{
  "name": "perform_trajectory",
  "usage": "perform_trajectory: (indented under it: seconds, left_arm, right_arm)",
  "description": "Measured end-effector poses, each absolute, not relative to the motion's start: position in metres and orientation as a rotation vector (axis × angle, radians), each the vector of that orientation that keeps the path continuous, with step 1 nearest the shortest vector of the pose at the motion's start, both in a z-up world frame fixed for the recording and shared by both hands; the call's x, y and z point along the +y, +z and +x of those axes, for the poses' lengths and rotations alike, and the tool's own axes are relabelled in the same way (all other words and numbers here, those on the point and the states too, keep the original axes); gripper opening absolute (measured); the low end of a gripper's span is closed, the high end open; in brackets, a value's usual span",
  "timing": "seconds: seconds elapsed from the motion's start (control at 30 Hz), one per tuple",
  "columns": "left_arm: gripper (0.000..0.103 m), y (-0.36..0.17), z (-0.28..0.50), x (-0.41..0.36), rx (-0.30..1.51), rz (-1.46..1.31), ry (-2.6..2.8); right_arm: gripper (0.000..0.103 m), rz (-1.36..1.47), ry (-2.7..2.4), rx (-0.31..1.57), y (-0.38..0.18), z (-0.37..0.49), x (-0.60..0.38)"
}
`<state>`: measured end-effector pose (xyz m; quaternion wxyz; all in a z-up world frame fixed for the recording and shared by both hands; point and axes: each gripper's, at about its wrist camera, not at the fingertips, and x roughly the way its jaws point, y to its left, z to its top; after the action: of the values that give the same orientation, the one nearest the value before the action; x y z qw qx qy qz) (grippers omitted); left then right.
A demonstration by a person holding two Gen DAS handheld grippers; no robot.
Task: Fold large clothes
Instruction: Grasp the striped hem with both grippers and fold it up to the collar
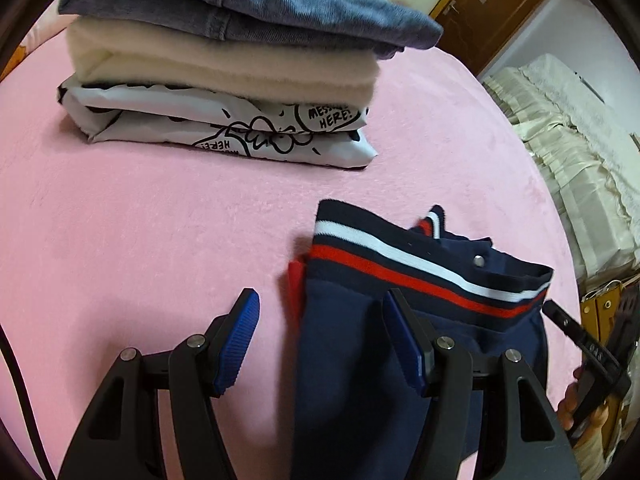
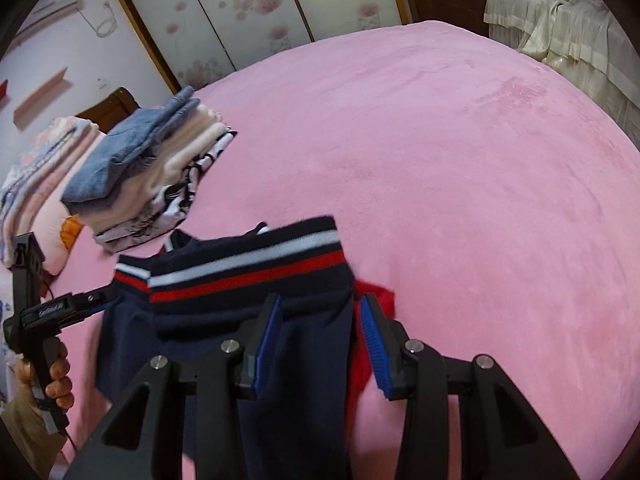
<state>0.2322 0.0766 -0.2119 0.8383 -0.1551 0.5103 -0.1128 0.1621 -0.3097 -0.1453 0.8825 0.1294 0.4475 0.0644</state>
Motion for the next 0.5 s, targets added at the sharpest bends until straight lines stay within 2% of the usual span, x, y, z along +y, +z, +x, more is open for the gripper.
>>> perform_trajectory:
  seconds: [0.1,0.17,0.23,0.27,0.3,0.33,0.43,0.5]
  left_arm:
    - [0.059,-0.217,0.242,0.074,1.076,-0.316,-0.251]
    - [0.037,-0.218,0.245,0.071,1.073,-0.315,-0.261]
    - [0.027,-0.220,0.249,0.068,1.077,-0.324,-0.268]
    - [0.015,-0.219,0.249,0.066,1.066,-0.313,-0.254]
    - [0.013,-0.216,0.246,0.064,1.059,-0.286,-0.262]
    - [0.013,-0.212,0.244,0.063,1.044,-0.282,-0.256]
    - [0.012,-0.203,0.236,0.060,0.975,-0.268,-0.239]
    - [0.012,-0.219,0.241,0.059,1.016,-0.262,-0.207]
  right_arm:
    - [0.041,0.280,0.134,0.958,-0.156,0.180,-0.310]
    - [0.041,0.280,0.123,0.981,-0.164,0.191,-0.310]
    - [0.040,0.297,0.126,0.980,-0.169,0.194,-0.310]
    - [0.025,0.301,0.125,0.980,-0.170,0.195,-0.310]
    - [0.014,0.301,0.124,0.977,-0.171,0.194,-0.310]
    - [0.011,0.283,0.114,0.974,-0.171,0.192,-0.308]
    - [0.010,0.248,0.071,0.896,-0.157,0.180,-0.306]
    - [0.010,0.215,0.040,0.870,-0.157,0.178,-0.304]
